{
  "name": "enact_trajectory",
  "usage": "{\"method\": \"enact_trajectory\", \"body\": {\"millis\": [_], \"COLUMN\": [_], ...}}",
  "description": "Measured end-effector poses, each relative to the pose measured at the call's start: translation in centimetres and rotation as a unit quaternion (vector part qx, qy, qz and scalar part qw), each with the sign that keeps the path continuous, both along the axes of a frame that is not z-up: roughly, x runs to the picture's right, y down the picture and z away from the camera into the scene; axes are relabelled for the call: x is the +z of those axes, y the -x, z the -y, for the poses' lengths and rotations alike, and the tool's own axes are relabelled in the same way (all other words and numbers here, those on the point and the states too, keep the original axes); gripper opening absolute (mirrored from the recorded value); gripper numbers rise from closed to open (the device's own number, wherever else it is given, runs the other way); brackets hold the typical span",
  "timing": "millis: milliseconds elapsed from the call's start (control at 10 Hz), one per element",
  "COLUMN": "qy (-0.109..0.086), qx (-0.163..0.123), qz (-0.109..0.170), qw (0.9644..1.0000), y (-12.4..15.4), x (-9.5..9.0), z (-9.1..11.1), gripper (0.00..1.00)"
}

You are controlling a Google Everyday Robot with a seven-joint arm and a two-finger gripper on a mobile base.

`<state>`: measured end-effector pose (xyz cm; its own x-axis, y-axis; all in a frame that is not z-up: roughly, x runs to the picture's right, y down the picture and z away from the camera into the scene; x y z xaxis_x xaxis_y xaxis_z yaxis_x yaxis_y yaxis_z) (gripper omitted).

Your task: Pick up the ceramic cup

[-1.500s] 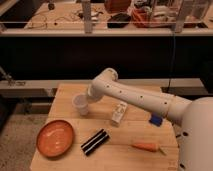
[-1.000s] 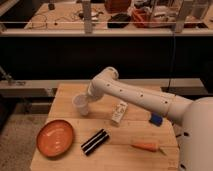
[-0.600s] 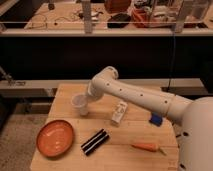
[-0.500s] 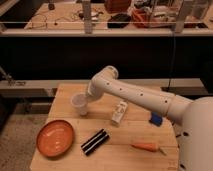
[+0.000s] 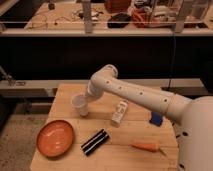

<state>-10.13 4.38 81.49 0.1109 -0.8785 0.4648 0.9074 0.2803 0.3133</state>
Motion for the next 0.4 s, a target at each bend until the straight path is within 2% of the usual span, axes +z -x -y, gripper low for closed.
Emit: {"method": "enact_trajectory", "body": {"millis": [200, 300, 400], "qy": [0.001, 0.002, 0.002], "qx": [-0.006, -0.009, -0.013], "qz": [0.001, 0.001, 0.002], "qw": [1.0, 1.0, 0.9999], "y": [-0.15, -0.11, 0.07], "x": [0.02, 0.11, 0.17], "z": [-0.06, -0.16, -0.24], "gripper": [0.0, 0.03, 0.09]}}
